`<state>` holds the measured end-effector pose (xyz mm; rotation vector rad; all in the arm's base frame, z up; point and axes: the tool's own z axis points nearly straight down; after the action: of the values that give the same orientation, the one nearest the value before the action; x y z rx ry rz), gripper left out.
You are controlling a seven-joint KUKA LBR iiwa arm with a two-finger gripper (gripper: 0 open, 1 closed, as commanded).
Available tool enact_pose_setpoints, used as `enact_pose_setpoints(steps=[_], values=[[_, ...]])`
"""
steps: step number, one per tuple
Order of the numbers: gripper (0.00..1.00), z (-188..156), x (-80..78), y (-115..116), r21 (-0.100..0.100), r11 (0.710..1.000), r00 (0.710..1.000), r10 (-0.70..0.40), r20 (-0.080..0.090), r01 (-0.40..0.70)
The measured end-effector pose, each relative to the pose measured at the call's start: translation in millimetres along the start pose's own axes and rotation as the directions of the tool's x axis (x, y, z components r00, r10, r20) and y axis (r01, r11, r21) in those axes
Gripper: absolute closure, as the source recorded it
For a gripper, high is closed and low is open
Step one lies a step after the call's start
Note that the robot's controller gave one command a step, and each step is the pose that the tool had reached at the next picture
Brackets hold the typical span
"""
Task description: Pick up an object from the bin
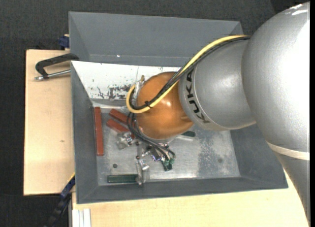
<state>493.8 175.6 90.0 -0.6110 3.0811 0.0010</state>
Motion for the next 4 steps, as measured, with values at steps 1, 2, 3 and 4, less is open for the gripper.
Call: enact_pose_setpoints(steps=[1, 2, 3, 4], values=[[0.0, 5, 3.8, -17, -0.001, 0.998, 0.998, 0.06, -0.002, -0.06], [0.0, -31, 7.7, -30, -0.001, 0.995, 0.995, 0.102, 0.002, -0.102], [0.0, -40, 7.6, -33, -0.001, 0.995, 0.994, 0.105, 0.003, -0.105], [0.0, -36, 2.1, -60, 0.0, 0.985, 0.985, 0.172, 0.009, -0.172]])
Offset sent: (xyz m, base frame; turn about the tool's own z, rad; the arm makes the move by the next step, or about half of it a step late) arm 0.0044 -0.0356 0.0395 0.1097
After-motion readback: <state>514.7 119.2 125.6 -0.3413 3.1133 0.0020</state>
